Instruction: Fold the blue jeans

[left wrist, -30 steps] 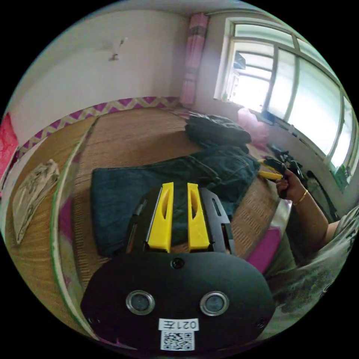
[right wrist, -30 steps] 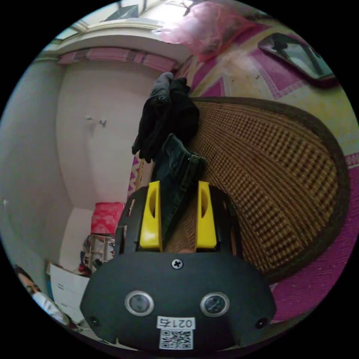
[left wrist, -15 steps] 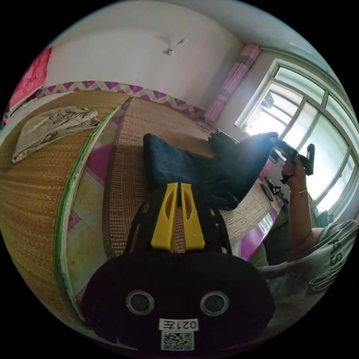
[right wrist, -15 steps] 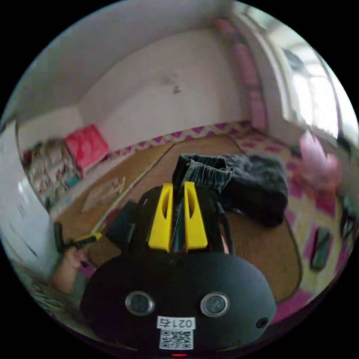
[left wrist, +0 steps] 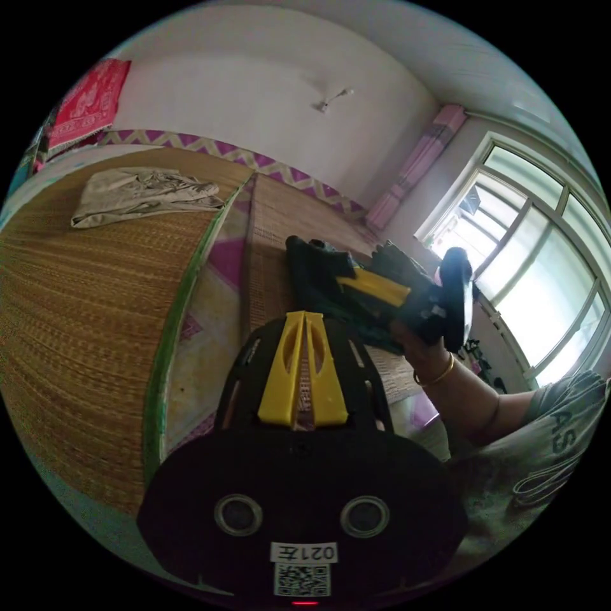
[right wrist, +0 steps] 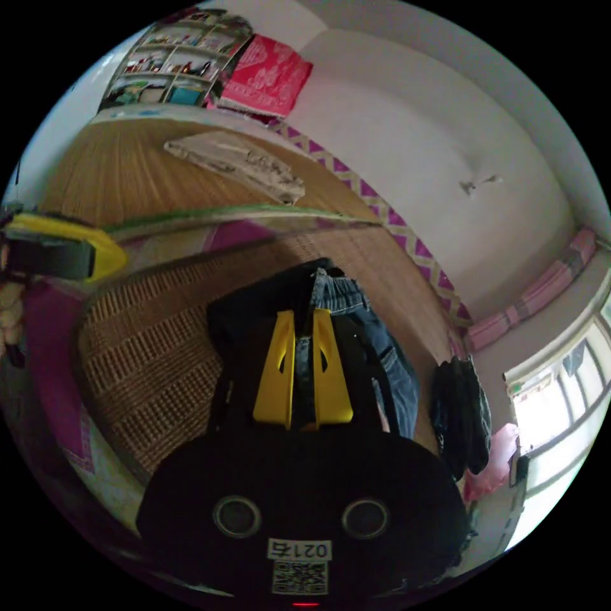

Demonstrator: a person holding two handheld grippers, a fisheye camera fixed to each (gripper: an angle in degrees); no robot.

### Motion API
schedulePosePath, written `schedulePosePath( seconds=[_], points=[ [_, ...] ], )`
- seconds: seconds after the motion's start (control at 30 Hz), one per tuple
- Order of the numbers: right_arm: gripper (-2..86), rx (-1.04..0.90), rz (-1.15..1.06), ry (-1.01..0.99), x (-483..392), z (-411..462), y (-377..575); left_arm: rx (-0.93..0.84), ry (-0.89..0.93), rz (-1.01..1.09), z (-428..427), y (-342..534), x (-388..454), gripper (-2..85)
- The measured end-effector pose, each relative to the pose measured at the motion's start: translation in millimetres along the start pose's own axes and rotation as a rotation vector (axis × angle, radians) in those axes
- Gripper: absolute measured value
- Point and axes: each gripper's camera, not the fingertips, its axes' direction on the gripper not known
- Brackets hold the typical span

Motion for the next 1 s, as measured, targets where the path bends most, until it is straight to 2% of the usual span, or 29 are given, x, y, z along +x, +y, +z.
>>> schedulePosePath(
  seconds=[0.2, 0.33, 0.43, 0.5, 0.53, 0.63, 0.7, 0.77, 0.83, 0.93, 1.0],
  points=[
    [4.9, -0.038, -0.127, 0.007, -52.8, 40.4, 2.0, 0.040, 0.069, -0.050, 4.2, -39.1, 3.8, -1.0],
    [5.5, -0.042, -0.084, -0.076, -25.5, 40.0, 5.5, 0.034, 0.055, -0.045, 5.5, -55.5, 11.2, -0.9],
    [7.6, -0.087, -0.003, -0.402, 36.6, 28.6, 15.0, 0.011, 0.077, -0.013, 13.7, -74.4, 18.2, -0.7],
    [9.1, -0.046, 0.087, -0.653, 104.4, 10.3, 37.1, 0.007, 0.099, 0.031, 23.2, -93.7, 27.1, 0.0],
    [9.1, -0.029, 0.131, -0.663, 123.3, 6.0, 44.6, 0.006, 0.101, 0.047, 26.0, -99.2, 30.4, 0.3],
    [8.3, -0.015, 0.396, -0.496, 213.8, 2.8, 87.8, -0.010, 0.080, 0.117, 42.3, -127.8, 50.9, 2.3],
    [6.9, -0.165, 0.537, -0.384, 259.7, 41.6, 120.5, -0.030, 0.030, 0.181, 60.2, -148.7, 69.9, 3.6],
    [6.3, -0.214, 0.560, -0.471, 274.2, 71.3, 138.1, -0.092, -0.019, 0.218, 83.0, -160.0, 79.7, 3.8],
    [6.4, -0.169, 0.558, -0.504, 295.4, 64.7, 142.6, -0.191, -0.085, 0.242, 106.9, -166.5, 83.2, 3.3],
    [7.7, -0.041, 0.636, -0.497, 359.0, 34.8, 154.7, -0.120, -0.137, 0.217, 91.5, -176.1, 78.0, 2.7],
    [9.2, -0.034, 0.748, -0.449, 421.0, 38.1, 175.3, -0.137, -0.133, 0.145, 80.0, -191.2, 59.2, 7.4]
  ],
)
